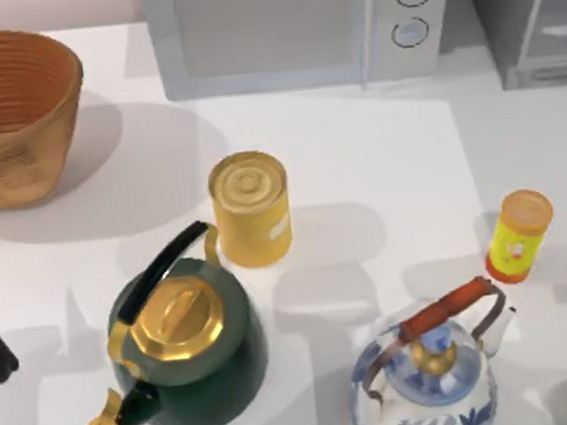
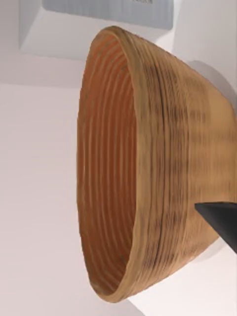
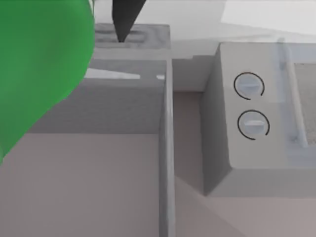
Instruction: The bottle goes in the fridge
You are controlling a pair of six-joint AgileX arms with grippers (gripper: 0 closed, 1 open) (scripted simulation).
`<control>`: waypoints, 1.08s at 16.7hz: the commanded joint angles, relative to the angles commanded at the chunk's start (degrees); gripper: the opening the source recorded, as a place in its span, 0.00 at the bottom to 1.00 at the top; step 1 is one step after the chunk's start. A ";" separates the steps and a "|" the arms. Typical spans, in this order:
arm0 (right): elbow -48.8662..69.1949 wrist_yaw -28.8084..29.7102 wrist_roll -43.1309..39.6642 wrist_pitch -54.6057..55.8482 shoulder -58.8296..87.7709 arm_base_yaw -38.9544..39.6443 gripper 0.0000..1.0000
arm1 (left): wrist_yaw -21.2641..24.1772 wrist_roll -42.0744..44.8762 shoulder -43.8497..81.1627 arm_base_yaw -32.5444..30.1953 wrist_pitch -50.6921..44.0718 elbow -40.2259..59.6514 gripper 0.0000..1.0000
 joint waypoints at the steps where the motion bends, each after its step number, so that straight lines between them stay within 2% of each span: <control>1: 1.72 -0.45 -0.01 2.31 4.22 -0.06 0.01 | 0.00 0.00 0.00 0.00 0.00 0.00 1.00; 7: 15.59 -3.46 -0.24 19.63 39.30 -2.53 0.01 | 0.00 0.00 0.00 0.00 0.00 0.00 1.00; 13: 33.24 -7.49 -0.02 39.31 78.16 -8.76 0.01 | 0.00 0.00 0.00 0.00 0.00 0.00 1.00; 18: 45.48 -11.10 0.26 51.96 100.67 -13.62 0.01 | 0.00 0.00 0.00 0.00 0.00 0.00 1.00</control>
